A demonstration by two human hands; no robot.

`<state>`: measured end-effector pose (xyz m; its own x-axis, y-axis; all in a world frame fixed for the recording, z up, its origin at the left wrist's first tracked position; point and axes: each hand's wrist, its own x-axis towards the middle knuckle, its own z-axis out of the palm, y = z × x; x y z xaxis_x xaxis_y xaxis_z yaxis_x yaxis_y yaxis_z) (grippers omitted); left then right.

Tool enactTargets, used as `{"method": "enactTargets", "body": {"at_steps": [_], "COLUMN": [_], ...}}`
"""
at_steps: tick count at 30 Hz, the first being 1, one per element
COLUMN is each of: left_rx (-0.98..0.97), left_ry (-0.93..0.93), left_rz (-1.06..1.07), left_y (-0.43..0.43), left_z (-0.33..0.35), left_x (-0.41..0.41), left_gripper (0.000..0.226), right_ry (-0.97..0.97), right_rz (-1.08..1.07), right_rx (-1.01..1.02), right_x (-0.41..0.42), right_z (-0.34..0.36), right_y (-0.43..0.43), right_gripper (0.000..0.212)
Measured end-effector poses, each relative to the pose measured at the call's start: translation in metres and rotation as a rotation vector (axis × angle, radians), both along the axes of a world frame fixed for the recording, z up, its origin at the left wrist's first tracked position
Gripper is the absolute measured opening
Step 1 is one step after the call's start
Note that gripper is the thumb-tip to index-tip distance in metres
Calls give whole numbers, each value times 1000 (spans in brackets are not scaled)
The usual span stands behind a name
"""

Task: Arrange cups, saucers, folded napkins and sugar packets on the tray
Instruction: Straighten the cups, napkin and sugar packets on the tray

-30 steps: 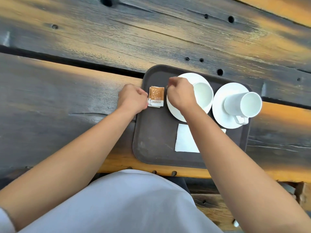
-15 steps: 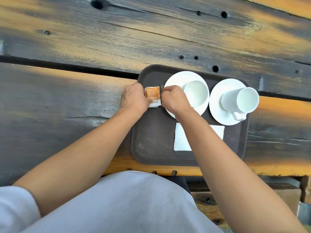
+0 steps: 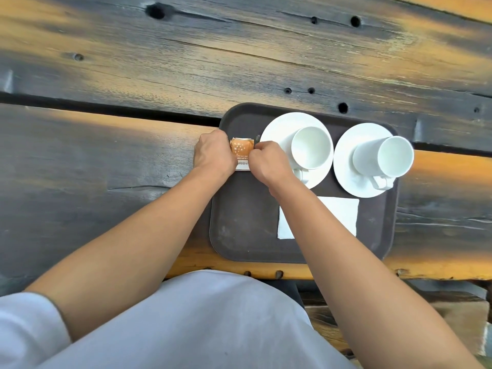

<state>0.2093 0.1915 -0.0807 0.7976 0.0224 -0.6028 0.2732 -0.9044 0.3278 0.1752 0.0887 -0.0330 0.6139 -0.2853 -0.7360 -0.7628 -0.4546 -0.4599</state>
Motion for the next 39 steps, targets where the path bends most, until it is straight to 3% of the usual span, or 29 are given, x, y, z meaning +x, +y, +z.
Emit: {"method": "enactTargets", "body": {"at_steps": [6, 9, 12, 15, 22, 27, 29, 32, 35, 39], "left_rx": [-59, -60, -54, -55, -72, -8, -26, -155, -179, -74], "left_ry": [74, 115, 121, 123, 114, 135, 73, -3, -12, -2], "left_rz": [62, 30, -27, -82, -105, -115, -97, -110, -211, -453], "left_y": [1, -1, 0, 1, -4, 1, 3, -4, -15, -22], "left_z": [1, 8, 15, 18, 24, 33, 36, 43, 41, 35], "left_x": [6, 9, 9, 8, -4, 1, 12, 34, 47, 41], "left_gripper": [17, 17, 3, 12, 8, 11, 25, 38, 42, 34], "right_ry": [63, 54, 26, 18, 4, -15, -2, 92, 217, 198], "right_rz": [-121, -125, -139, -136, -92, -92, -226, -729, -1163, -1379], "right_rx": [81, 97, 109, 96, 82, 64, 118, 419, 892, 1025], "right_x": [3, 2, 1, 0, -6, -17, -29, -47, -58, -55], "right_z": [-1, 0, -2, -5, -8, -5, 2, 9, 17, 14], "right_y": [5, 5, 5, 5, 7, 1, -2, -5, -1, 7], "right_gripper": [25, 20, 19, 26, 35, 28, 20, 12, 44, 64]}}
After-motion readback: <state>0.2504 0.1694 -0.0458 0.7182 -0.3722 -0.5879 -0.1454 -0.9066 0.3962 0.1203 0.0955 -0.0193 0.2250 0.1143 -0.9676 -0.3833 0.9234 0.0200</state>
